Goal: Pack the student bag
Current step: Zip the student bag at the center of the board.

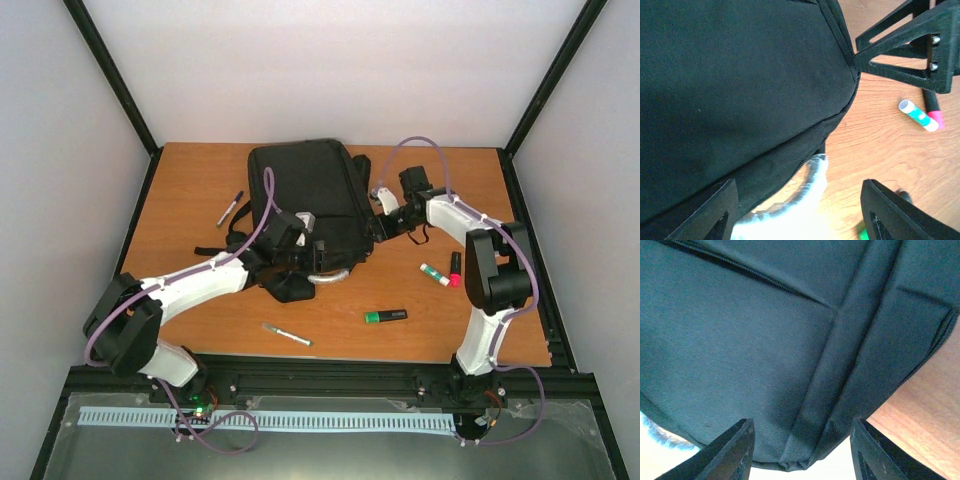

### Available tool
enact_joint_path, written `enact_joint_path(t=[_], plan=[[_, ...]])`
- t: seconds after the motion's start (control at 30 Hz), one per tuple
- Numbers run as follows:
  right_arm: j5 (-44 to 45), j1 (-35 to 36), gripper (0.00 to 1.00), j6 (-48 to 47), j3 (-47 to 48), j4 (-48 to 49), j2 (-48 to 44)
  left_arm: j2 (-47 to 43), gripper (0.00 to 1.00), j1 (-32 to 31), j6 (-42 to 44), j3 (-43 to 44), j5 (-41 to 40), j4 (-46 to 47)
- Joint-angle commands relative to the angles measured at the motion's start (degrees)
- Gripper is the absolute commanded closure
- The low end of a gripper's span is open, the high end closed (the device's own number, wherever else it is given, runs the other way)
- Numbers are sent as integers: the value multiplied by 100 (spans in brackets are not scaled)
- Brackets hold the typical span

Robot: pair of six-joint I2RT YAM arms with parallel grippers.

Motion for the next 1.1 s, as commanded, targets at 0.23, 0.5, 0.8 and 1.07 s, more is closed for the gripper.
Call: enact_joint_path(t=[0.23,0.5,0.8,1.07], plan=[[-78,-22,45,588,235,-613,484,-1,20,-108,1839,480,-578,-277],[-1391,-208,84,685,370,-542,650,406,25,-256,2973,962,-547,-561],[-2333,-525,97,782,448,-820,35,323,25,-270,3415,744,-109,-58],[-3028,-587,97,822,570,-1028,-38,559,26,-422,3937,1055,-135,72]])
